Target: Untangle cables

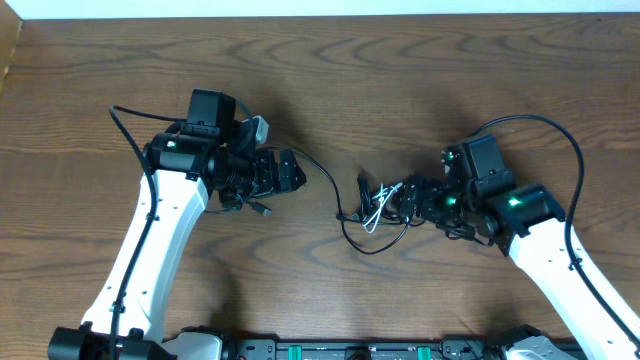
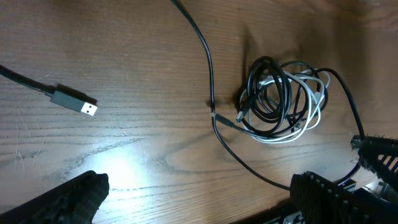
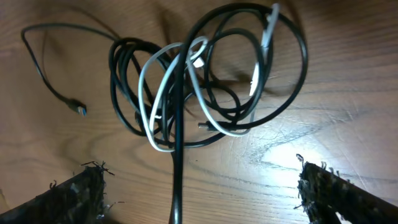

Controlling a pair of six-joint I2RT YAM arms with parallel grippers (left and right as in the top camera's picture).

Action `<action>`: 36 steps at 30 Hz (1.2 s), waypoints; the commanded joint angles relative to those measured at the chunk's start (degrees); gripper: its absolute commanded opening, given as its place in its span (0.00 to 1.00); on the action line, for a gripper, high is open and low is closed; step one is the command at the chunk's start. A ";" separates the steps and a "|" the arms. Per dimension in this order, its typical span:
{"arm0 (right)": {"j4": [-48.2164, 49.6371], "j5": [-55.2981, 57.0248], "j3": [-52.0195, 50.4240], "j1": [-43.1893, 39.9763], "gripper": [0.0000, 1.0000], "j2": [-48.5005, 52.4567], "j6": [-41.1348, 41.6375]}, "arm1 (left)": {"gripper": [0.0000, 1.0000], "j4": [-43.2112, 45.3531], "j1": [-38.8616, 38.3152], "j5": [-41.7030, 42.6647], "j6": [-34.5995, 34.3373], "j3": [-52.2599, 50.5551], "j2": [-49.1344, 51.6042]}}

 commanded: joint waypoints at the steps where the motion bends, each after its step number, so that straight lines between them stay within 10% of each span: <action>1: 0.66 -0.61 0.31 1.66 0.95 0.72 -2.27 | 0.99 0.02 -0.17 -0.09 -0.74 0.33 -0.55; 18: 6.49 -1.66 0.31 5.75 0.83 10.93 -1.22 | 0.99 0.02 -0.17 -0.09 -1.81 0.33 -0.55; 27: 9.03 -2.84 0.31 7.61 0.02 13.49 -1.22 | 0.99 0.00 -0.17 -0.09 -1.81 0.33 -0.55; 36: 8.83 -11.91 0.48 6.27 0.01 11.04 -1.90 | 0.99 0.28 -0.17 -0.11 -1.81 0.33 -0.55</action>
